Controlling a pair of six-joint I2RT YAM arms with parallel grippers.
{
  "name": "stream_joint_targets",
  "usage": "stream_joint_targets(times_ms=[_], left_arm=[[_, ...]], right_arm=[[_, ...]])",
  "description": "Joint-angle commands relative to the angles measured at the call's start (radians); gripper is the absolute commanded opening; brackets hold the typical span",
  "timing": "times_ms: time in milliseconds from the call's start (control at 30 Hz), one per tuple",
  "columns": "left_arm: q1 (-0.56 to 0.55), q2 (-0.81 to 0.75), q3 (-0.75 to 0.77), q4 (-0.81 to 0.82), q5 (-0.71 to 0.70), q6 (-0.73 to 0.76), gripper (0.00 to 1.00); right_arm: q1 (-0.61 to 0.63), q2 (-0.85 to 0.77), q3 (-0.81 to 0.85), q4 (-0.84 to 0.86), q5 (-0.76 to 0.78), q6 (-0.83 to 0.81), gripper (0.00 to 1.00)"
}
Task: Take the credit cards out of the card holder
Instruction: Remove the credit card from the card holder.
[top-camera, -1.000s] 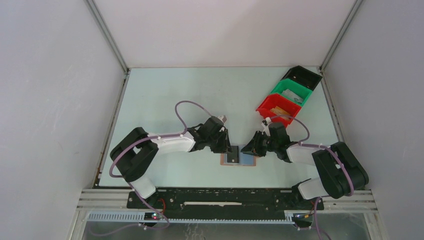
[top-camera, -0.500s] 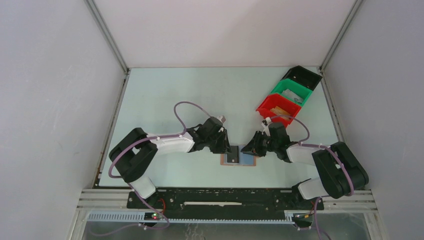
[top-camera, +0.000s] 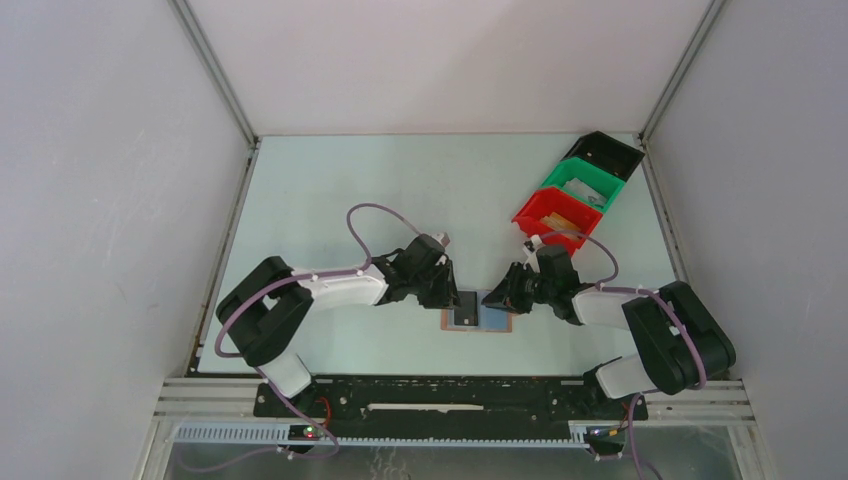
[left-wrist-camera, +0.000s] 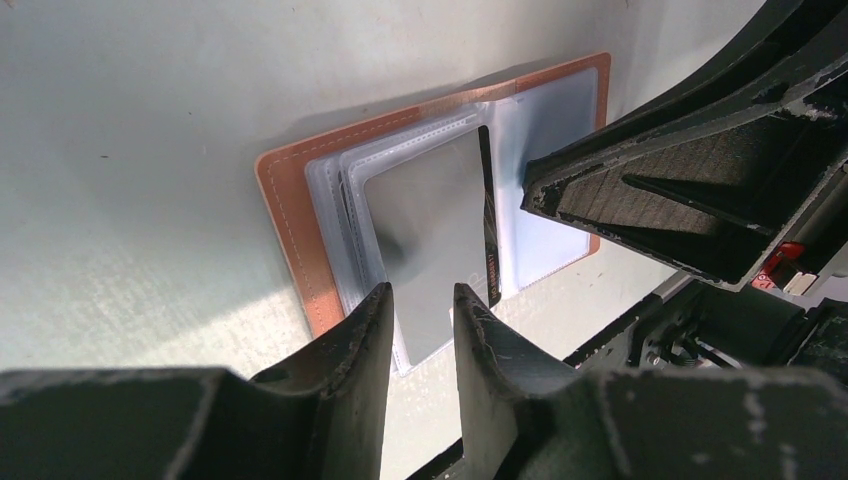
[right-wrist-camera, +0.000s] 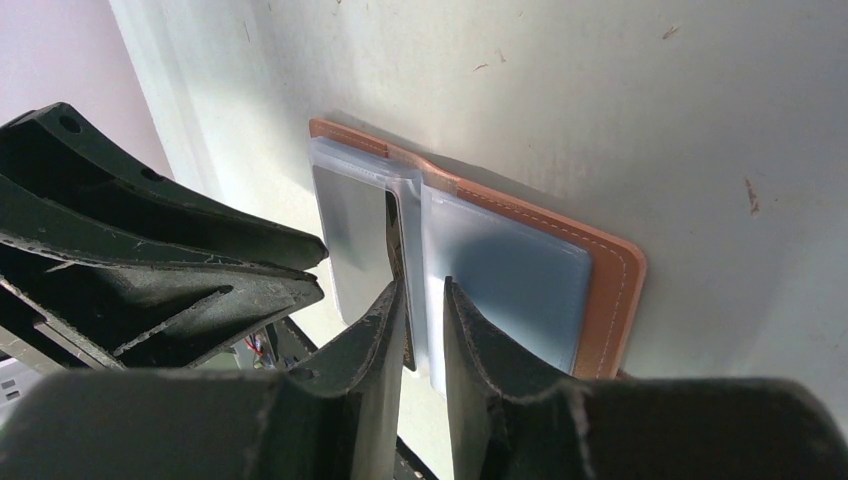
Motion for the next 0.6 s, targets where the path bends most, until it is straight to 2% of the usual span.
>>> stream_joint_targets(times_ms=[0, 567], left_arm=[[-0.004, -0.021, -0.020, -0.015, -0.009, 0.002, 0.34], [-0.017, 0.047, 0.023, -0.002, 0.042, 0.015, 0.34]], right_arm=[[0.012, 0.003, 0.002, 0.020, 0.002, 0.004, 0.29], [0.013, -0.052, 0.001, 0.011, -0.018, 0.026, 0.29]])
